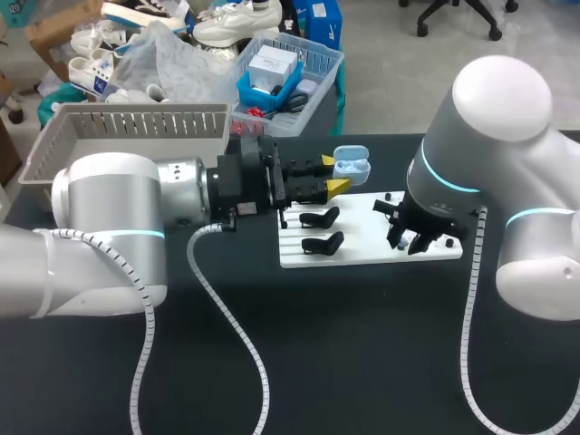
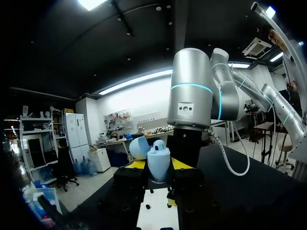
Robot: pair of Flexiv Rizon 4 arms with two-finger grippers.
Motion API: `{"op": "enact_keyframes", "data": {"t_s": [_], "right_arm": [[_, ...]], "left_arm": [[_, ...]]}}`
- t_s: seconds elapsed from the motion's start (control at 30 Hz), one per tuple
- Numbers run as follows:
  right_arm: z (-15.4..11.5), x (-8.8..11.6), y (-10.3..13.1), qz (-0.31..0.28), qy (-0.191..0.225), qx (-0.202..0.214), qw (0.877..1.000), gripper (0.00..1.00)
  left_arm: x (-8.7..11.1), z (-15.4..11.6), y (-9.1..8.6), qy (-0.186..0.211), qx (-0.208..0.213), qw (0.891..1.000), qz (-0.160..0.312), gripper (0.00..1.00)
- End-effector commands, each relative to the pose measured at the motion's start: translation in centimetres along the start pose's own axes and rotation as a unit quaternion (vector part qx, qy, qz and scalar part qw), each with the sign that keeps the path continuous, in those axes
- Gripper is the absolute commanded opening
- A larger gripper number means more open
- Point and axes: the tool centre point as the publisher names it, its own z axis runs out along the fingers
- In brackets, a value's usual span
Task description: Pick up each earbud case from the left stands, insert the matching earbuds, close the lid, and place the case in the box.
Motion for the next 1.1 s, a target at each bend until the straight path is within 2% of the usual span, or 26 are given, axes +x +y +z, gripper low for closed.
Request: {"op": "enact_keyframes", "data": {"t_s": [0.03, 0.2, 0.33, 0.37, 0.8, 1.1], "right_arm": [[0.2, 0.0, 0.1, 0.001, 0.0, 0.0, 1.0, 0.24], [0.3, 0.0, 0.1, 0.001, 0.002, 0.001, 1.0, 0.21], [0.3, 0.1, 0.0, 0.002, 0.003, 0.001, 1.0, 0.01], [0.4, 0.1, 0.0, 0.002, 0.004, 0.001, 1.0, 0.0], [-0.3, 0.2, 0.0, 0.001, -0.001, 0.0, 1.0, 0.0], [-1.8, 0.6, -0.1, 0.001, -0.008, -0.004, 1.0, 0.0]], "left_arm": [[-0.1, 0.1, 0.0, 0.002, -0.001, 1.0, 0.0, 0.0], [-0.1, 0.1, 0.0, 0.002, -0.001, 1.0, 0.0, 0.0], [-0.1, 0.1, 0.0, 0.002, -0.001, 1.0, 0.0, 0.0], [-0.1, 0.1, 0.0, 0.002, -0.001, 1.0, 0.0, 0.0], [-0.1, 0.1, 0.0, 0.002, -0.001, 1.0, 0.0, 0.0], [-0.1, 0.1, 0.0, 0.002, -0.001, 1.0, 0.0, 0.0]]}}
